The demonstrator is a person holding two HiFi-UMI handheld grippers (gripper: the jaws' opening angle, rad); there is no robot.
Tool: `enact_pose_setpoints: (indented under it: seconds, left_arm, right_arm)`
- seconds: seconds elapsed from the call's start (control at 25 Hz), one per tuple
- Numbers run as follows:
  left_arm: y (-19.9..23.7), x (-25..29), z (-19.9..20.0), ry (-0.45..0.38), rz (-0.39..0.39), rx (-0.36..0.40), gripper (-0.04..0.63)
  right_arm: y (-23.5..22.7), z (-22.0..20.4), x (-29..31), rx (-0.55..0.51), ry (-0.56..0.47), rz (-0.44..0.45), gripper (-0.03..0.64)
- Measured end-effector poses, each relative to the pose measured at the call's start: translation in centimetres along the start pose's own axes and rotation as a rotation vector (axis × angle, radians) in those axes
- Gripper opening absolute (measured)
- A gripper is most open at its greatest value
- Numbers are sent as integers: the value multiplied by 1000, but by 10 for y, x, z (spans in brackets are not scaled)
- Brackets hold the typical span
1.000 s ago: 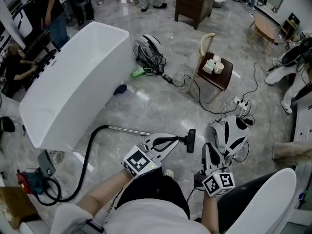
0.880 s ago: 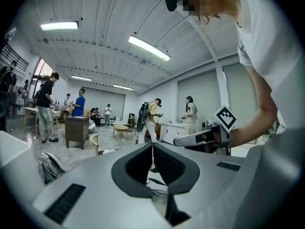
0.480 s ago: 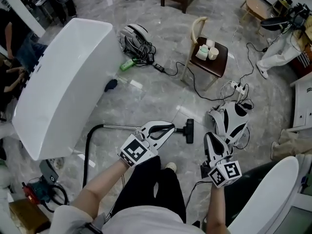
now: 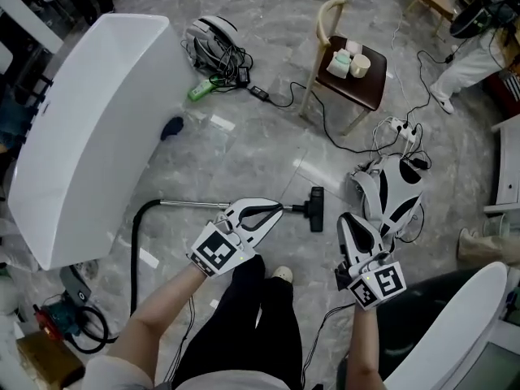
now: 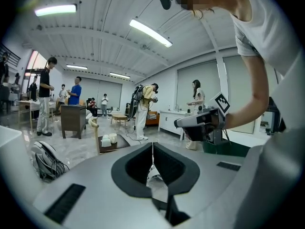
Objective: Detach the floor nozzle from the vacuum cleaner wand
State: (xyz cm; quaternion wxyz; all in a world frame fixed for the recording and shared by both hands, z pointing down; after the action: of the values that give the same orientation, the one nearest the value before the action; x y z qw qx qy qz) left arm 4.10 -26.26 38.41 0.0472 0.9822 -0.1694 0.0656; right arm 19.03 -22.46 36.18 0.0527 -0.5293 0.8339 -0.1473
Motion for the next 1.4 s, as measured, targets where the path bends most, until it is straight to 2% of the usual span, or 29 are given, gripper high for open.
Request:
enact_pose_setpoints:
  seconds: [0.4, 0.68, 0.84, 1.0, 1.2, 1.4]
  left_arm:
    - [11, 40, -150, 68, -1, -62, 14]
    - [27, 78, -255, 84, -3, -81, 14]
    - [35, 91, -311, 113, -15, -85, 14]
    - [42, 101, -371, 173, -66, -81, 14]
    - [50, 112, -446, 210, -145, -100, 15]
    - [57, 126, -522, 246, -194, -48, 17]
  right_arm:
    - [-61, -126, 15, -5, 42, 45, 23]
    - [-120, -222, 27, -10, 77, 51, 23]
    - [-137, -273, 41, -27, 110, 77, 23]
    - [-149, -327, 54, -90, 180, 124, 23]
    - [-168, -403, 69, -104, 262, 194, 26]
    - [-179, -475, 87, -151, 344, 272, 88]
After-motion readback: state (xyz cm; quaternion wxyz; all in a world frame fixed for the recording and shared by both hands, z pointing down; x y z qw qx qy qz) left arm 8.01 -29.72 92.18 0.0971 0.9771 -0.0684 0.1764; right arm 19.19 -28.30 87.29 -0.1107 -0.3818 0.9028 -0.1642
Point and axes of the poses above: the fingertips, and each gripper's own axes: x forward along the fingers, y to its left, z out of its top, the point moved 2 cm from there along -x, backward along the fingers, and after that the axes turned 8 degrees about -y, right-handed, at the moved point
